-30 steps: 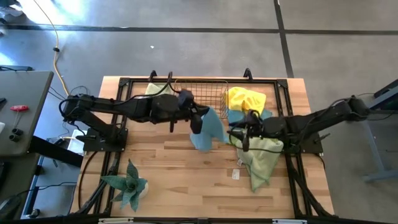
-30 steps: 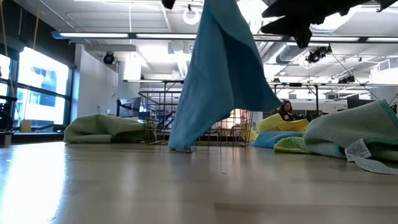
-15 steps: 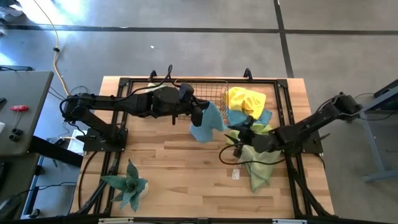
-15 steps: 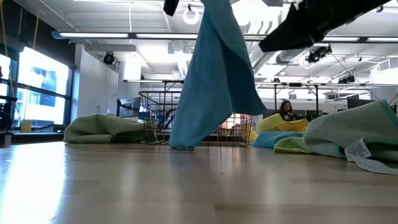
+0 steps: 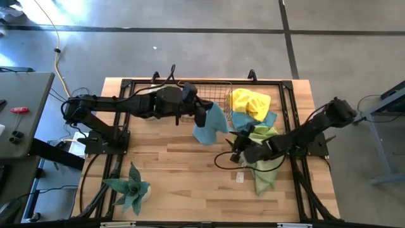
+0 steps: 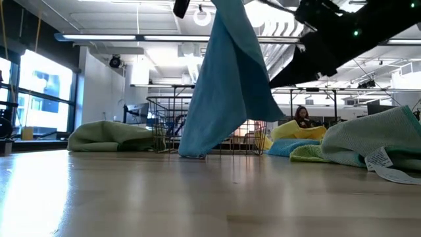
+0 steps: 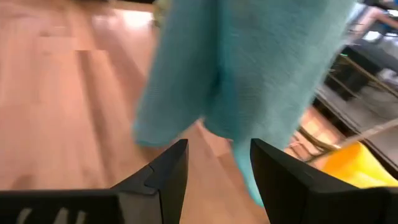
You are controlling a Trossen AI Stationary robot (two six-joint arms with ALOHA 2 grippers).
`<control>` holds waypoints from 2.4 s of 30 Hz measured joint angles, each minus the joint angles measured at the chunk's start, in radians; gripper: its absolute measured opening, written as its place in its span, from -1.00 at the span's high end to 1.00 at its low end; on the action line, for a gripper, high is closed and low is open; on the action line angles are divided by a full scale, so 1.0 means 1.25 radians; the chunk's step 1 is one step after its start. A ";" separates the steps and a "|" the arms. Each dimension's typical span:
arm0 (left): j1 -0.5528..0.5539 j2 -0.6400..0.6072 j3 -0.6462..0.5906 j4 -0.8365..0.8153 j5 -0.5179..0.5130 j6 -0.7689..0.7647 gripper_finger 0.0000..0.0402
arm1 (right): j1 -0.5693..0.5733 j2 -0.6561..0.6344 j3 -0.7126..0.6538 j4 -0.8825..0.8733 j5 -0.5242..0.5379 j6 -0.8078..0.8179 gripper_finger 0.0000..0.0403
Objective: Fold microfiber towels
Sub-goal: Fold the left blue towel
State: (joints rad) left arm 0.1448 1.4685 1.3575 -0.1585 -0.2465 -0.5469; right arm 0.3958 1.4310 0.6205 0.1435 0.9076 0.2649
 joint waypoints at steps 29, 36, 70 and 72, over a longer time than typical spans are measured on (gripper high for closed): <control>0.000 0.000 0.000 0.032 0.071 0.000 1.00 | -0.029 0.121 0.000 0.056 0.091 0.186 0.17; 0.000 0.000 0.000 0.013 0.071 0.000 1.00 | -0.029 0.121 0.000 0.092 0.090 0.193 0.24; -0.057 0.000 0.001 -0.261 0.163 0.333 0.65 | -0.079 0.109 0.166 -0.134 -0.456 0.620 1.00; -0.070 0.000 0.001 -0.280 0.142 0.385 0.55 | -0.079 0.109 0.202 -0.207 -0.491 0.633 1.00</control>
State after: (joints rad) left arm 0.0576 1.4681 1.3582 -0.5084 -0.0690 -0.0653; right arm 0.2974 1.5671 0.8729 -0.1147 0.2939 1.0562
